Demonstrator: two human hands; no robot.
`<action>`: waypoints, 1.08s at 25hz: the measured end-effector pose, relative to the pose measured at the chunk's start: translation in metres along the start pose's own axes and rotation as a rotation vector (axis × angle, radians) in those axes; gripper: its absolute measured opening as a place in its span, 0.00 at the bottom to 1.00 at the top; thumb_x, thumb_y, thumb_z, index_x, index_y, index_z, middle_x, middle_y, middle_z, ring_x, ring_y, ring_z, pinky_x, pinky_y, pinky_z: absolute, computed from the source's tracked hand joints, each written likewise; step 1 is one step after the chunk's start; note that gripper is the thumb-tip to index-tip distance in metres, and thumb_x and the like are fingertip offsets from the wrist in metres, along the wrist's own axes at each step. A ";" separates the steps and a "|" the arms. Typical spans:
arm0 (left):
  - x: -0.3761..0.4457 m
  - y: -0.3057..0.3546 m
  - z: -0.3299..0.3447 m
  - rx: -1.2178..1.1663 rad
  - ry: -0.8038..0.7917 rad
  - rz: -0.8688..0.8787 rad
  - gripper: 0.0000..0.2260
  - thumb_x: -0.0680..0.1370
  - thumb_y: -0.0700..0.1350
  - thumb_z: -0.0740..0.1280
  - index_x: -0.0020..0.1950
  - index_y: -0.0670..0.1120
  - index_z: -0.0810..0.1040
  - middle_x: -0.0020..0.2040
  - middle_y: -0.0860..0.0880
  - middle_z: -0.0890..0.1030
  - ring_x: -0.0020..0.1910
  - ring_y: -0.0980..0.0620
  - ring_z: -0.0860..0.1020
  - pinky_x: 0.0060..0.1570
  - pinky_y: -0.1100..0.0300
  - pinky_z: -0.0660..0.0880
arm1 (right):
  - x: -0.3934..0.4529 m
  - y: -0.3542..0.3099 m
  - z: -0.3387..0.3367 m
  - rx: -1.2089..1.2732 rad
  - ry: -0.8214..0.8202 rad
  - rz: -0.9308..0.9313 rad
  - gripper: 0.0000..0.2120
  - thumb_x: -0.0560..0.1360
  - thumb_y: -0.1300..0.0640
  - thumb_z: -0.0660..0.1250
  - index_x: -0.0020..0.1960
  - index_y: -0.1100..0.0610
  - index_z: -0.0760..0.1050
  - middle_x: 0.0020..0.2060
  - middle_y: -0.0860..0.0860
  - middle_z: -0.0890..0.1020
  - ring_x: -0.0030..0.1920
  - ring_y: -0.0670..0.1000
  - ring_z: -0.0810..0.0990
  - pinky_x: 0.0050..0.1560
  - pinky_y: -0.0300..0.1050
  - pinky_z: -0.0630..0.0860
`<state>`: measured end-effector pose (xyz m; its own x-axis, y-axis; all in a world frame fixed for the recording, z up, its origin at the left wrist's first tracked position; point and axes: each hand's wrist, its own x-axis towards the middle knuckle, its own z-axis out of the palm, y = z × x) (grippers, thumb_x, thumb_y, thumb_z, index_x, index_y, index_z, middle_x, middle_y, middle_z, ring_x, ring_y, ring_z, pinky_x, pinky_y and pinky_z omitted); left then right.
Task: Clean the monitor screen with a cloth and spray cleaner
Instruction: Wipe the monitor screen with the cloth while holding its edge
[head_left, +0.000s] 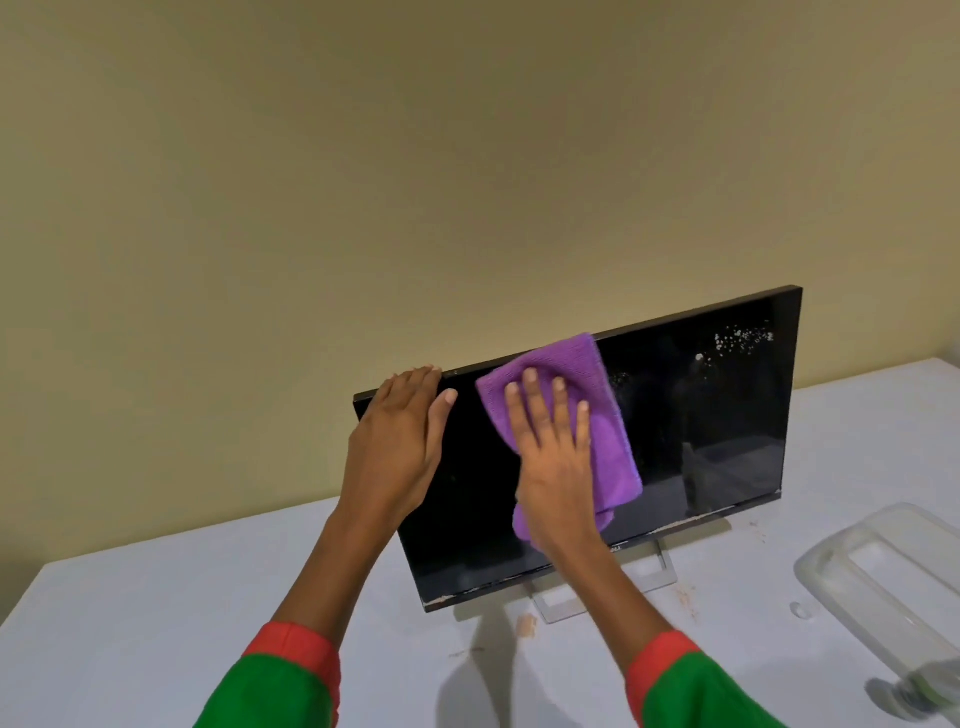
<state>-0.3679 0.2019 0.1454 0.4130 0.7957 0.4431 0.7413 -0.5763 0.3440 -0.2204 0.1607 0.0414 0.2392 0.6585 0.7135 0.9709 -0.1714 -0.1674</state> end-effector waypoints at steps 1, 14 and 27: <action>-0.001 0.002 0.000 -0.017 -0.002 -0.011 0.21 0.80 0.54 0.50 0.69 0.47 0.69 0.69 0.47 0.71 0.71 0.48 0.64 0.67 0.53 0.61 | -0.001 0.013 -0.001 -0.012 0.003 0.060 0.39 0.69 0.68 0.56 0.77 0.55 0.47 0.77 0.52 0.51 0.77 0.58 0.49 0.74 0.64 0.52; -0.001 0.007 0.008 -0.144 0.096 -0.047 0.17 0.80 0.49 0.54 0.64 0.45 0.73 0.64 0.47 0.76 0.66 0.48 0.69 0.62 0.53 0.66 | -0.002 0.004 -0.002 0.103 -0.015 0.030 0.36 0.71 0.66 0.53 0.77 0.53 0.49 0.77 0.51 0.54 0.77 0.57 0.50 0.75 0.61 0.49; 0.047 0.057 0.030 -0.110 -0.120 0.188 0.17 0.81 0.49 0.54 0.64 0.43 0.73 0.64 0.43 0.76 0.68 0.45 0.68 0.66 0.57 0.60 | -0.011 0.020 -0.001 0.183 0.006 0.152 0.44 0.67 0.73 0.58 0.77 0.55 0.44 0.77 0.52 0.50 0.77 0.56 0.47 0.75 0.56 0.47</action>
<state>-0.2904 0.2119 0.1609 0.6027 0.6854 0.4088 0.5860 -0.7278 0.3563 -0.2040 0.1496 0.0307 0.3836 0.6310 0.6743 0.9097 -0.1323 -0.3937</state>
